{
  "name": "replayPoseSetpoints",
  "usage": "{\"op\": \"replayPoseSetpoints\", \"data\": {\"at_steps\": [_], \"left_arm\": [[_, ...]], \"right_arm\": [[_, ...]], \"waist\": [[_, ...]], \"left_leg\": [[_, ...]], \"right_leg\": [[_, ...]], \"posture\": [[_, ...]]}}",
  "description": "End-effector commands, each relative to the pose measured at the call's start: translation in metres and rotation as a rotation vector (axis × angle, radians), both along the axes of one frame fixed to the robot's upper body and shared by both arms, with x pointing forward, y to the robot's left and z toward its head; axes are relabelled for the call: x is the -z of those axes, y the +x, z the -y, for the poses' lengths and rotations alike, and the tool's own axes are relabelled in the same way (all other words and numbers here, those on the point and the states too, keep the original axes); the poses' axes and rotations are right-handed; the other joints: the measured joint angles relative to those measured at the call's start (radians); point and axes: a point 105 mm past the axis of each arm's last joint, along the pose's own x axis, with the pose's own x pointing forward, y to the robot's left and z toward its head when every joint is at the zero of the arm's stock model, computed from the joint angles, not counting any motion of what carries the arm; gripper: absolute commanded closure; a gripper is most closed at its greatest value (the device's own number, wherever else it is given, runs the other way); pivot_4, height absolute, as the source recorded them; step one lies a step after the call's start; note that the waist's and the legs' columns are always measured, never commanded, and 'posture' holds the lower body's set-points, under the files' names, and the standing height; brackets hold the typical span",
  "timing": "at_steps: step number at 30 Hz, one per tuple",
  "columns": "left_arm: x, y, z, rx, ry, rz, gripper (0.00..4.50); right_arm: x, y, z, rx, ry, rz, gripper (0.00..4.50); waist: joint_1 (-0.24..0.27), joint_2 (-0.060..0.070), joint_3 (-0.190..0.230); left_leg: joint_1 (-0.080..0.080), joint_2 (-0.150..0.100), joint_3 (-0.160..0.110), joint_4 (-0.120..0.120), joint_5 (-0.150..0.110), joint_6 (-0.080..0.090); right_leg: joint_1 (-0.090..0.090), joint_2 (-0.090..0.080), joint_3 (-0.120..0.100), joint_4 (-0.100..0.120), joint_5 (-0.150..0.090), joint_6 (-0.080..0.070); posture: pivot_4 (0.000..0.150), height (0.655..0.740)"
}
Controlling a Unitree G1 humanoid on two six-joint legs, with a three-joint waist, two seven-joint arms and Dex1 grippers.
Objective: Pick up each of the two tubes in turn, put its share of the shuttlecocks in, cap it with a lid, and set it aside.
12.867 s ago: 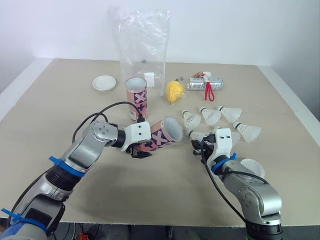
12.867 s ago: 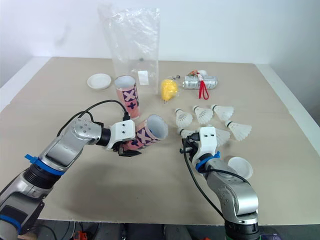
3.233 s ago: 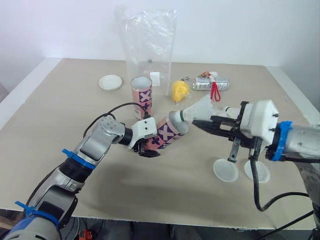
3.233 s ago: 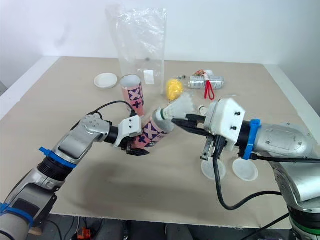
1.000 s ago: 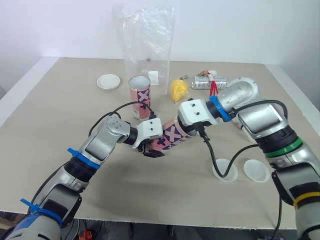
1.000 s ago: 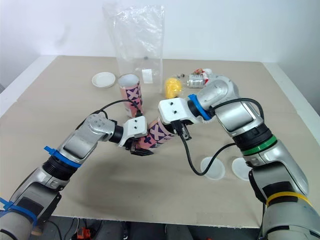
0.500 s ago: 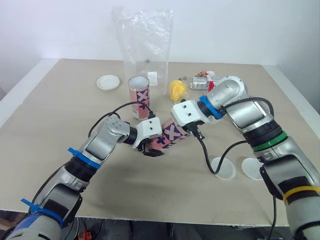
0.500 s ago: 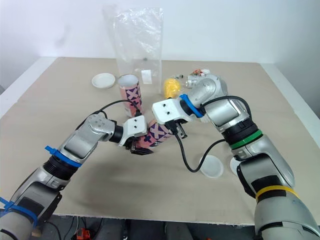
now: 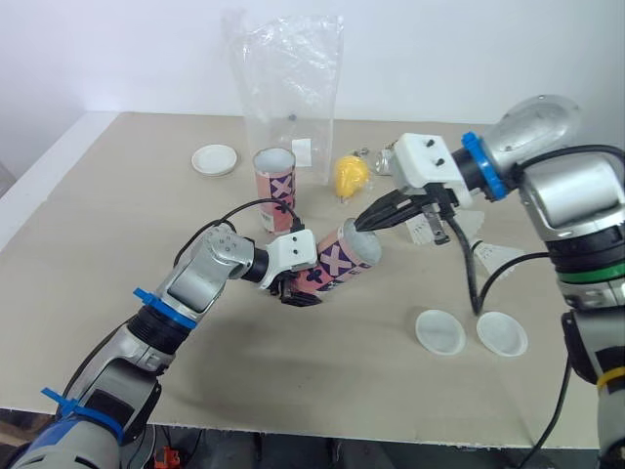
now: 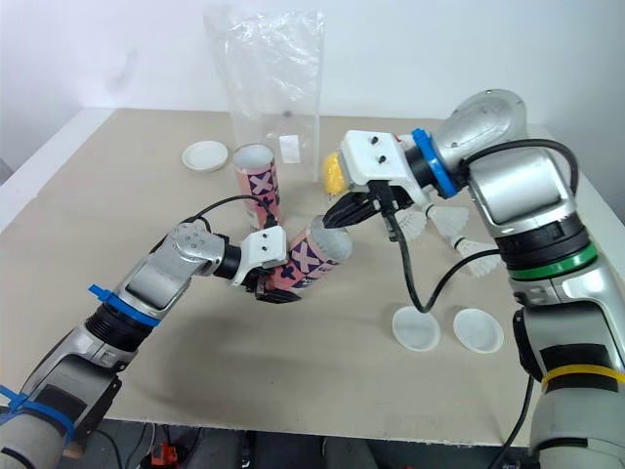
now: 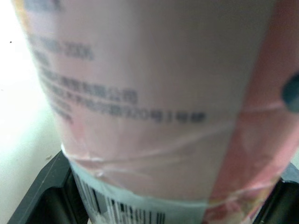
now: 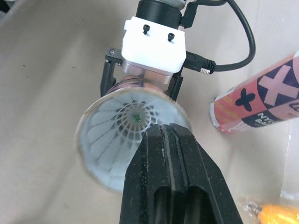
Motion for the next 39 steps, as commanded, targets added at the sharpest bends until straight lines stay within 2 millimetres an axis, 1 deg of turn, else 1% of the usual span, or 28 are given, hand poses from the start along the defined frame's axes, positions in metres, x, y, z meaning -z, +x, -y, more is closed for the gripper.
{"op": "replayPoseSetpoints", "data": {"at_steps": [1,5,8,9,11,12,13,19,20,23,27,30,31,32,35,37,38,39], "left_arm": [[-0.002,0.007,-0.007,-0.037,-0.006,0.018,0.79],[-0.002,0.010,-0.010,-0.059,-0.050,0.024,0.79],[-0.008,0.008,-0.006,-0.056,-0.180,0.021,0.79],[-0.009,0.004,-0.003,-0.049,-0.249,0.005,0.79],[-0.012,-0.004,0.005,-0.042,-0.406,-0.046,0.79],[-0.014,-0.006,0.008,-0.056,-0.476,-0.066,0.79],[-0.013,-0.006,0.009,-0.070,-0.510,-0.073,0.79],[-0.002,-0.015,0.018,-0.051,-0.600,-0.050,0.79],[0.002,-0.019,0.021,-0.041,-0.613,-0.046,0.79],[0.014,-0.022,0.026,-0.031,-0.618,-0.006,0.79],[0.026,-0.023,0.027,-0.020,-0.594,0.024,0.79],[0.037,-0.028,0.029,0.005,-0.567,0.025,0.79],[0.039,-0.029,0.030,0.009,-0.564,0.024,0.79],[0.040,-0.029,0.030,0.010,-0.565,0.018,0.79],[0.042,-0.030,0.030,0.015,-0.564,0.012,0.79],[0.043,-0.030,0.030,0.013,-0.567,0.006,0.79],[0.044,-0.029,0.030,0.014,-0.566,0.004,0.79],[0.046,-0.030,0.030,0.015,-0.559,-0.001,0.79]], "right_arm": [[-0.016,-0.014,0.013,0.042,0.077,0.003,4.45],[-0.019,-0.021,0.027,0.143,0.193,-0.044,4.45],[-0.015,-0.024,0.041,0.246,0.294,-0.063,4.45],[-0.010,-0.024,0.048,0.299,0.335,-0.075,4.45],[0.006,-0.026,0.060,0.409,0.376,-0.108,4.45],[0.014,-0.028,0.064,0.454,0.383,-0.127,4.45],[0.019,-0.030,0.066,0.481,0.388,-0.137,4.45],[0.048,-0.036,0.081,0.609,0.355,-0.175,4.45],[0.055,-0.036,0.087,0.646,0.340,-0.179,4.45],[0.072,-0.038,0.102,0.728,0.301,-0.206,4.45],[0.084,-0.040,0.112,0.780,0.251,-0.225,4.45],[0.094,-0.040,0.123,0.819,0.200,-0.237,3.56],[0.096,-0.040,0.126,0.826,0.181,-0.238,3.14],[0.099,-0.040,0.130,0.834,0.164,-0.241,2.56],[0.104,-0.040,0.136,0.849,0.138,-0.262,1.07],[0.107,-0.039,0.138,0.855,0.123,-0.275,0.15],[0.109,-0.038,0.138,0.854,0.111,-0.276,0.04],[0.110,-0.037,0.138,0.857,0.112,-0.284,0.04]], "waist": [[0.000,0.000,0.000],[0.000,0.000,0.000],[0.000,0.000,0.000],[0.001,0.000,0.000],[0.002,0.000,0.000],[0.004,0.000,0.000],[0.005,0.000,0.000],[0.003,0.000,0.000],[0.002,0.000,0.000],[0.002,0.000,0.000],[0.001,0.000,0.000],[0.001,0.000,0.000],[0.001,0.000,0.000],[0.001,0.000,0.000],[0.001,0.001,0.000],[0.001,0.001,0.000],[0.001,0.001,0.000],[0.001,0.001,0.000]], "left_leg": [[0.000,0.000,0.000,0.000,0.000,0.000],[0.000,0.000,0.000,0.000,0.000,0.000],[0.000,0.000,0.000,0.000,0.000,0.000],[0.000,0.000,0.000,0.000,0.000,0.000],[-0.001,0.000,-0.001,0.000,0.000,0.000],[-0.001,0.000,-0.001,0.000,0.000,0.000],[-0.002,-0.001,-0.001,0.000,-0.001,0.000],[-0.003,-0.002,-0.002,0.001,0.000,0.001],[-0.002,-0.002,-0.001,0.002,0.000,0.001],[-0.002,-0.002,-0.001,0.003,0.000,0.001],[-0.002,-0.002,0.000,0.004,0.000,0.001],[-0.001,-0.002,0.000,0.004,0.001,0.002],[-0.001,-0.002,0.000,0.004,0.001,0.002],[-0.001,-0.003,0.000,0.004,0.001,0.002],[-0.001,-0.003,0.000,0.004,0.001,0.002],[-0.001,-0.003,0.000,0.004,0.001,0.002],[-0.001,-0.003,0.000,0.004,0.001,0.002],[-0.001,-0.003,0.000,0.004,0.001,0.002]], "right_leg": [[0.000,0.000,0.000,0.000,0.000,0.000],[0.000,0.000,0.000,0.000,0.000,0.000],[0.000,0.000,0.000,0.000,0.000,0.000],[-0.001,0.000,0.000,0.000,0.000,0.000],[0.000,-0.001,-0.001,0.000,0.000,-0.001],[0.000,-0.001,0.000,-0.001,0.000,-0.001],[0.000,-0.002,-0.001,-0.001,0.000,0.000],[-0.001,-0.002,-0.001,-0.001,0.001,0.002],[0.001,-0.002,-0.001,-0.001,0.000,0.004],[0.002,-0.002,0.000,-0.001,0.000,0.008],[0.001,-0.002,0.000,-0.001,0.001,0.008],[0.002,-0.002,0.000,-0.001,0.001,0.008],[0.001,-0.002,0.001,-0.002,0.001,0.008],[0.002,-0.003,0.001,-0.002,0.001,0.008],[0.002,-0.003,0.001,-0.002,0.001,0.009],[0.002,-0.002,0.001,-0.002,0.001,0.009],[0.002,-0.002,0.001,-0.002,0.001,0.009],[0.002,-0.002,0.001,-0.002,0.001,0.009]], "posture": [[0.150,0.7400],[0.150,0.7400],[0.150,0.7400],[0.150,0.7400],[0.150,0.7400],[0.150,0.7400],[0.150,0.7400],[0.150,0.7400],[0.150,0.7400],[0.150,0.7400],[0.150,0.7400],[0.150,0.7400],[0.150,0.7400],[0.150,0.7400],[0.150,0.7400],[0.150,0.7400],[0.150,0.7400],[0.150,0.7400]]}}
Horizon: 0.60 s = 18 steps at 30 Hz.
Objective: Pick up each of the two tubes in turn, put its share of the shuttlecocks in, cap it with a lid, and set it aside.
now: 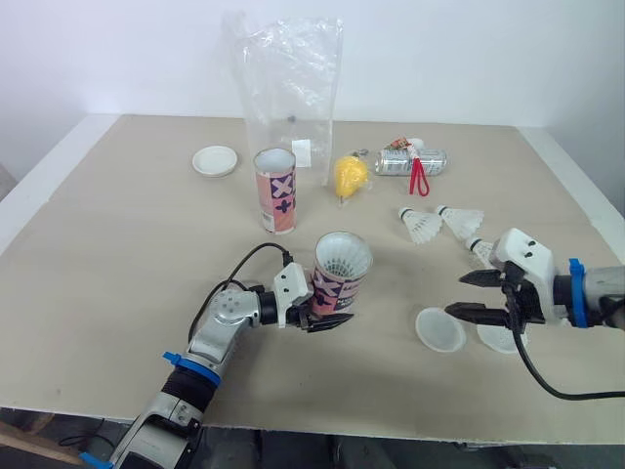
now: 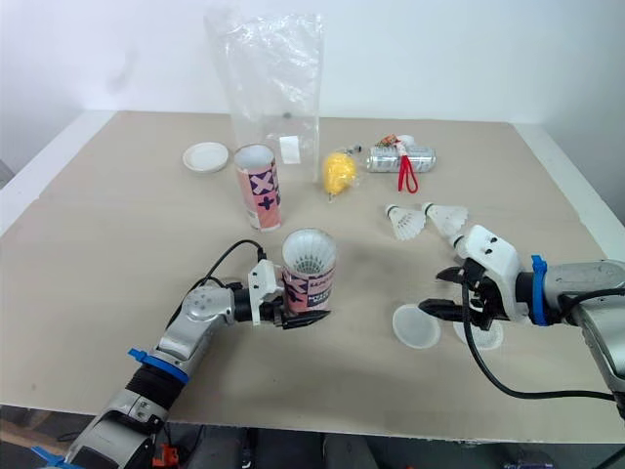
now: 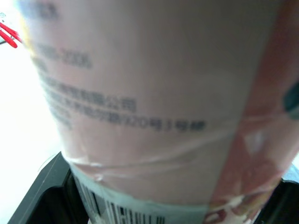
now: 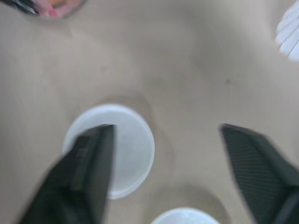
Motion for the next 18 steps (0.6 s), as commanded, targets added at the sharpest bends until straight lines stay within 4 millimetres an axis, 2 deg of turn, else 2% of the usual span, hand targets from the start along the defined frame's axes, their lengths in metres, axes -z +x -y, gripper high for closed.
{"op": "replayPoseSetpoints", "data": {"at_steps": [1,8,18], "left_arm": [[0.009,-0.004,0.002,0.022,0.019,-0.018,0.79],[0.008,-0.003,0.002,0.020,0.011,-0.032,0.79],[0.010,-0.005,0.002,0.021,-0.018,-0.109,0.79]], "right_arm": [[-0.006,0.006,0.000,-0.012,-0.024,0.016,0.04],[0.003,0.013,-0.007,-0.008,-0.008,-0.010,0.04],[0.020,0.013,-0.010,-0.049,-0.075,-0.054,0.04]], "waist": [[0.000,0.000,0.000],[0.000,0.001,0.000],[0.000,0.001,-0.001]], "left_leg": [[0.000,0.000,0.000,0.000,0.000,0.000],[0.000,0.000,0.000,0.000,0.000,0.000],[0.001,0.000,0.000,0.000,0.000,0.000]], "right_leg": [[0.000,0.000,0.000,0.000,0.000,0.000],[0.000,0.000,0.000,0.000,0.000,0.000],[0.000,0.000,0.000,0.000,0.000,0.000]], "posture": [[0.150,0.7400],[0.150,0.7400],[0.150,0.7400]]}}
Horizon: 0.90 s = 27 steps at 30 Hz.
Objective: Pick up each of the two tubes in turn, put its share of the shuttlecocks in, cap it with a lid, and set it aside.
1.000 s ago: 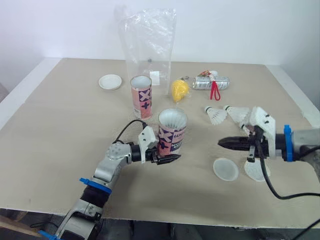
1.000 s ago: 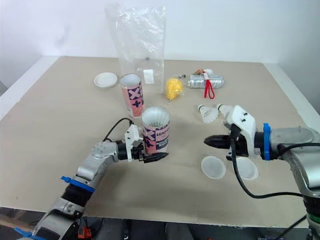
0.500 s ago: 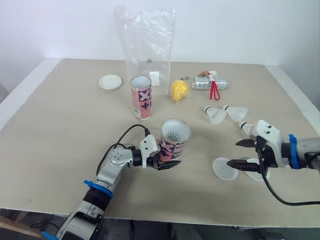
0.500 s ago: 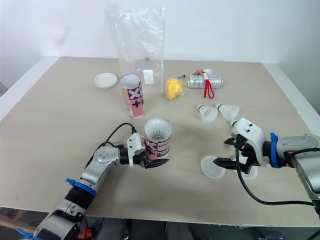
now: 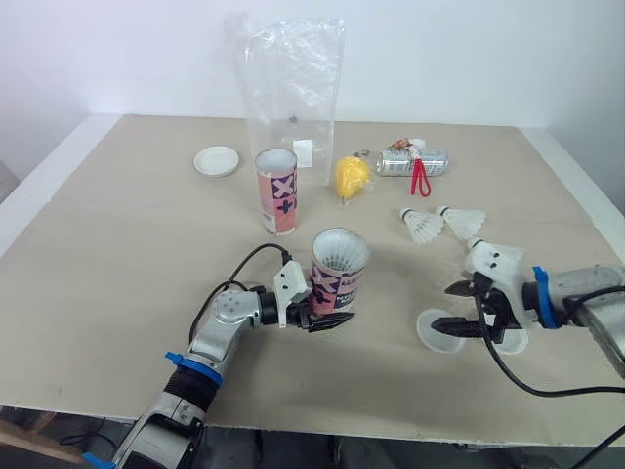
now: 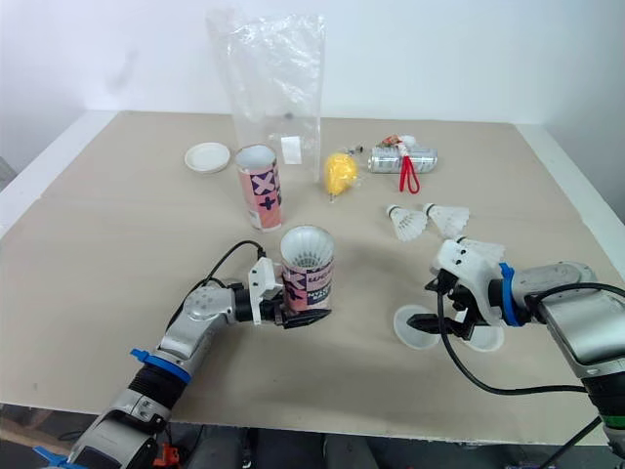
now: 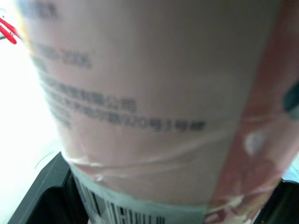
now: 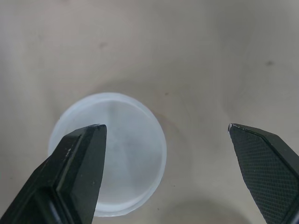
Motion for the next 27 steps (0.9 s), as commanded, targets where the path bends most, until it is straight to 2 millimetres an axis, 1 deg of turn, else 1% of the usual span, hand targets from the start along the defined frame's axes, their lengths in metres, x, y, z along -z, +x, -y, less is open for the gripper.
{"op": "replayPoseSetpoints", "data": {"at_steps": [1,8,11,12,13,14,15,16,17,18,19,21,27], "left_arm": [[0.011,-0.007,0.002,0.027,0.024,-0.046,0.79],[0.014,-0.008,0.001,0.035,0.065,-0.025,0.79],[0.014,-0.007,0.001,0.032,0.070,-0.022,0.79],[0.014,-0.007,0.001,0.032,0.070,-0.021,0.79],[0.014,-0.007,0.001,0.031,0.072,-0.020,0.79],[0.014,-0.006,0.001,0.031,0.073,-0.020,0.79],[0.014,-0.006,0.001,0.030,0.075,-0.020,0.79],[0.014,-0.005,0.001,0.029,0.077,-0.021,0.79],[0.014,-0.005,0.001,0.028,0.078,-0.021,0.79],[0.014,-0.005,0.001,0.027,0.079,-0.023,0.79],[0.015,-0.004,0.001,0.026,0.079,-0.027,0.79],[0.016,-0.005,0.001,0.031,0.083,-0.035,0.79],[0.017,-0.006,0.001,0.045,0.095,-0.042,0.79]], "right_arm": [[-0.005,0.004,-0.002,-0.019,-0.018,0.028,0.04],[0.000,0.006,-0.004,-0.039,-0.034,0.032,0.04],[0.002,0.006,-0.004,-0.054,-0.049,0.035,0.81],[0.002,0.006,-0.004,-0.055,-0.050,0.035,1.29],[0.003,0.005,-0.003,-0.061,-0.060,0.032,1.87],[0.004,0.004,-0.002,-0.065,-0.065,0.030,2.29],[0.005,0.003,-0.002,-0.074,-0.070,0.026,2.33],[0.005,0.002,-0.002,-0.080,-0.072,0.024,3.12],[0.005,0.002,-0.002,-0.082,-0.072,0.024,3.33],[0.005,0.001,-0.002,-0.084,-0.072,0.024,3.75],[0.005,0.001,-0.002,-0.087,-0.075,0.025,4.00],[0.006,-0.001,-0.002,-0.094,-0.081,0.026,4.38],[0.002,-0.005,-0.004,-0.141,-0.080,0.054,4.38]], "waist": [[0.000,0.000,0.000],[0.000,0.000,0.000],[0.000,0.000,0.000],[0.000,0.000,0.000],[0.000,0.000,0.000],[0.000,0.000,0.000],[0.000,0.000,0.000],[0.000,0.000,0.000],[0.000,0.000,0.000],[0.000,0.000,0.000],[0.000,0.000,0.000],[0.000,0.000,0.000],[0.000,0.000,0.000]], "left_leg": [[0.000,0.000,0.000,0.000,0.000,0.000],[0.000,0.000,0.000,0.000,0.000,0.000],[0.000,0.000,0.000,0.000,0.000,0.000],[0.000,0.000,0.000,0.000,0.000,0.000],[0.000,0.000,0.000,0.000,0.000,0.000],[0.000,0.000,0.000,0.000,0.000,0.000],[0.000,0.000,0.000,0.000,0.000,0.000],[0.001,0.000,0.000,0.000,0.000,0.000],[0.001,0.000,0.000,0.000,0.000,0.000],[0.001,0.000,0.000,0.000,0.000,0.000],[0.001,0.000,0.000,0.000,0.000,0.000],[0.001,0.000,0.000,0.000,0.000,0.000],[0.005,0.000,-0.001,-0.001,0.000,0.000]], "right_leg": [[0.000,0.000,0.000,0.000,0.000,0.000],[0.000,0.000,0.000,0.000,0.000,0.000],[0.000,0.000,0.000,0.000,0.000,0.000],[0.000,0.000,0.000,0.000,0.000,0.000],[0.000,0.000,0.000,0.000,0.000,0.000],[0.000,0.000,0.000,0.000,0.000,0.000],[0.000,0.000,0.000,0.000,0.000,0.000],[0.000,0.000,0.000,0.000,0.000,0.000],[0.001,0.000,0.000,0.000,0.000,0.000],[0.001,0.000,0.000,0.000,0.000,0.000],[0.001,0.000,0.000,0.000,0.000,0.000],[0.001,0.000,0.000,0.000,0.000,0.000],[0.005,0.000,-0.001,-0.001,-0.001,-0.001]], "posture": [[0.150,0.7400],[0.150,0.7400],[0.150,0.7400],[0.150,0.7400],[0.150,0.7400],[0.150,0.7400],[0.150,0.7400],[0.150,0.7400],[0.150,0.7400],[0.150,0.7400],[0.150,0.7400],[0.150,0.7400],[0.150,0.7400]]}}
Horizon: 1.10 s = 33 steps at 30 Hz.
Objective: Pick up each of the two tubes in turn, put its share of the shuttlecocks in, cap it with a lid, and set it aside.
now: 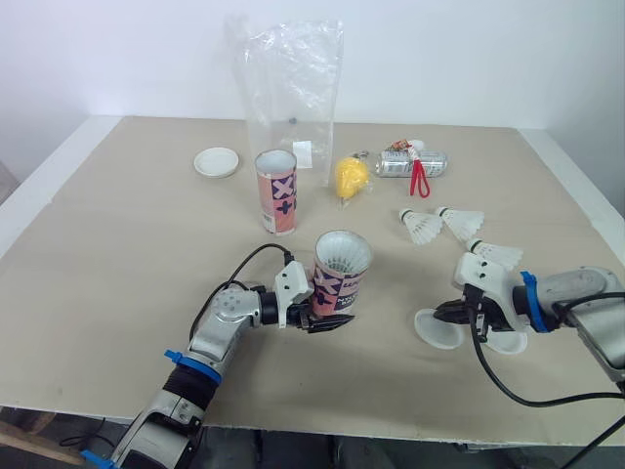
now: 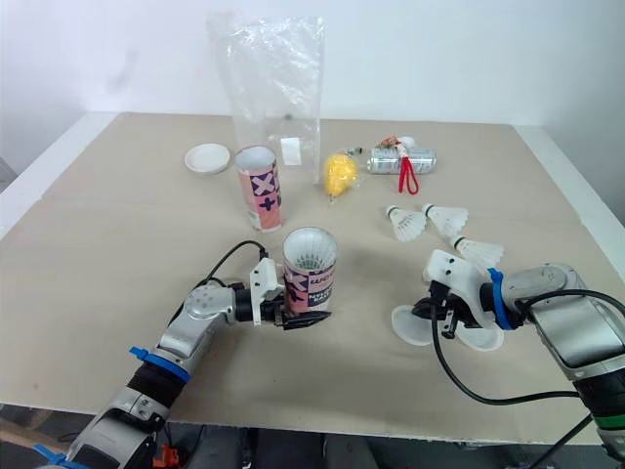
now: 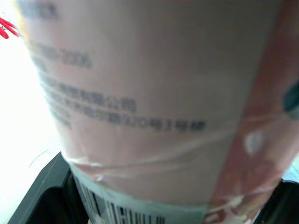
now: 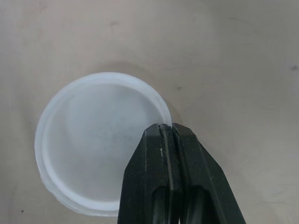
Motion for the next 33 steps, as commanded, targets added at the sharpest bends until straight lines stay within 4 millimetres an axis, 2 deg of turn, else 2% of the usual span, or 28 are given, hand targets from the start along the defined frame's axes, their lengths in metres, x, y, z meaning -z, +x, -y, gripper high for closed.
{"op": "replayPoseSetpoints", "data": {"at_steps": [1,4,6,9,13,15,17,19,24,28,33], "left_arm": [[0.014,-0.004,0.000,0.021,0.046,-0.046,0.79],[0.015,-0.004,-0.001,0.024,0.054,-0.050,0.79],[0.017,-0.004,-0.002,0.029,0.065,-0.062,0.79],[0.019,-0.006,-0.002,0.044,0.068,-0.082,0.79],[0.022,-0.012,0.000,0.087,0.091,-0.096,0.79],[0.023,-0.013,0.001,0.100,0.099,-0.096,0.79],[0.026,-0.018,0.003,0.129,0.115,-0.097,0.79],[0.027,-0.021,0.005,0.150,0.119,-0.095,0.79],[0.030,-0.028,0.010,0.187,0.131,-0.078,0.79],[0.030,-0.029,0.011,0.194,0.134,-0.075,0.79],[0.029,-0.026,0.011,0.184,0.130,-0.073,0.79]], "right_arm": [[-0.009,-0.004,-0.003,-0.049,0.002,0.032,4.38],[-0.020,-0.006,-0.012,-0.099,0.050,0.066,4.38],[-0.040,-0.010,-0.023,-0.168,0.125,0.113,4.38],[-0.066,-0.011,-0.030,-0.238,0.162,0.189,4.38],[-0.113,-0.007,-0.040,-0.313,0.189,0.321,4.38],[-0.124,-0.007,-0.044,-0.333,0.197,0.344,4.38],[-0.148,-0.008,-0.059,-0.391,0.222,0.394,4.38],[-0.163,-0.009,-0.072,-0.449,0.230,0.420,4.38],[-0.173,-0.012,-0.105,-0.581,0.241,0.425,4.38],[-0.176,-0.011,-0.121,-0.644,0.248,0.417,4.38],[-0.169,-0.009,-0.136,-0.716,0.245,0.386,4.38]], "waist": [[0.000,0.000,0.000],[0.000,0.000,0.000],[0.000,0.000,0.000],[0.000,0.000,0.000],[-0.002,0.001,0.000],[-0.001,0.000,0.000],[0.000,0.001,0.000],[-0.001,0.004,-0.001],[0.001,0.003,-0.001],[0.006,0.003,-0.001],[0.006,0.003,-0.001]], "left_leg": [[0.000,0.000,0.000,0.000,0.000,0.000],[0.000,0.000,0.000,0.000,0.000,0.000],[0.000,0.000,0.000,0.000,0.000,0.000],[0.000,0.000,0.000,0.000,0.000,0.000],[0.001,0.000,0.000,0.000,0.000,0.000],[0.001,0.000,0.000,-0.001,0.000,0.000],[0.001,0.000,-0.001,-0.002,0.000,0.000],[0.000,0.000,0.000,-0.002,-0.001,-0.002],[0.001,0.000,-0.002,-0.004,-0.002,-0.003],[0.000,-0.001,-0.002,-0.004,-0.004,-0.002],[0.000,-0.001,-0.003,-0.004,-0.004,-0.001]], "right_leg": [[0.000,0.000,0.000,0.000,0.000,0.000],[0.000,0.000,0.000,0.000,0.000,0.000],[0.000,0.000,0.000,0.000,0.000,0.000],[0.000,0.000,0.000,0.000,0.000,0.000],[0.001,0.000,0.000,0.000,0.000,0.000],[0.001,0.000,0.000,0.000,-0.001,-0.001],[0.001,0.000,-0.001,-0.001,-0.002,-0.002],[0.000,-0.001,0.000,-0.001,-0.002,-0.001],[0.001,-0.001,-0.003,-0.001,-0.005,-0.003],[0.001,-0.002,-0.002,-0.002,-0.006,-0.004],[0.001,-0.002,-0.004,-0.002,-0.006,-0.006]], "posture": [[0.150,0.7400],[0.150,0.7400],[0.150,0.7400],[0.150,0.7400],[0.150,0.7400],[0.150,0.7400],[0.150,0.7400],[0.150,0.7400],[0.150,0.7400],[0.150,0.7400],[0.150,0.7400]]}}
